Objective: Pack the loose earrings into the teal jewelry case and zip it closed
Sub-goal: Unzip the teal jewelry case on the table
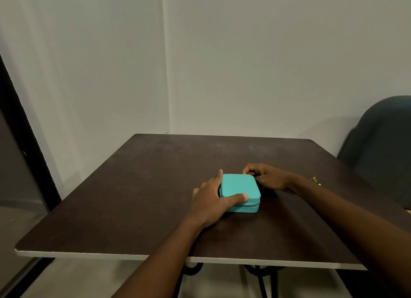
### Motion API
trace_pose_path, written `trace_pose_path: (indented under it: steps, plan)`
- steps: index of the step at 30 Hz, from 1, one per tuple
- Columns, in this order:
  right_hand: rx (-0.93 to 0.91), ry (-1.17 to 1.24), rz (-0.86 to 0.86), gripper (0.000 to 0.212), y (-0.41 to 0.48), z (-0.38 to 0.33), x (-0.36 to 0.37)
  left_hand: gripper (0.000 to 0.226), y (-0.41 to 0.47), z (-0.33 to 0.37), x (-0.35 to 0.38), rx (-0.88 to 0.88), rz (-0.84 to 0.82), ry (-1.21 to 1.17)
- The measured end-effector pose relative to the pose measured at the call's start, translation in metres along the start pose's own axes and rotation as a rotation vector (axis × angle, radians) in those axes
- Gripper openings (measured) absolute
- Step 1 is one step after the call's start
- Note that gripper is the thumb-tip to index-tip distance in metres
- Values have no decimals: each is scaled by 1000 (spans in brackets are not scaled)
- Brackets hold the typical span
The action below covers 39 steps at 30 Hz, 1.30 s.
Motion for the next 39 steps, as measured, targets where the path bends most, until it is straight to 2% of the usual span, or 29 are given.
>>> trace_pose_path:
  steps: [3,6,11,17,24,32,35,37,39]
  plan:
    - [-12,39,-9,27,1,4,1,105,-1,0,0,-2,-3,-6]
    - [-10,87,-48,36,5,3,0,105,0,1,0,-5,-1,-2]
    - [-89,54,-191,45,9,-1,-9,103,-1,2,0,-7,5,-4]
    - [-132,59,-171,32,13,6,-10,102,-1,4,-2,-2,-1,-20]
    - [-162,60,-201,31,13,0,-9,101,-2,4,-3,-14,7,-42]
    - [82,-22,-165,30,12,-10,-12,101,-2,3,-2,-16,12,-57]
    - [152,72,-150,48,12,-11,-12,99,-2,4,-2,-5,6,-60]
    - [172,108,-160,54,13,-13,-11,100,-2,3,-2,2,4,-60]
    - [142,101,-208,48,14,-18,-9,101,-1,3,-3,1,4,-60]
Point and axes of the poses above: each hand's wrist, its own y-axis towards the middle knuckle, its own x-axis out of the palm, z = x × y, the point moved 2 cm from there along y, towards the middle knuckle, and after that the axes turned 14 degrees about -y, right-handed, at the moved point
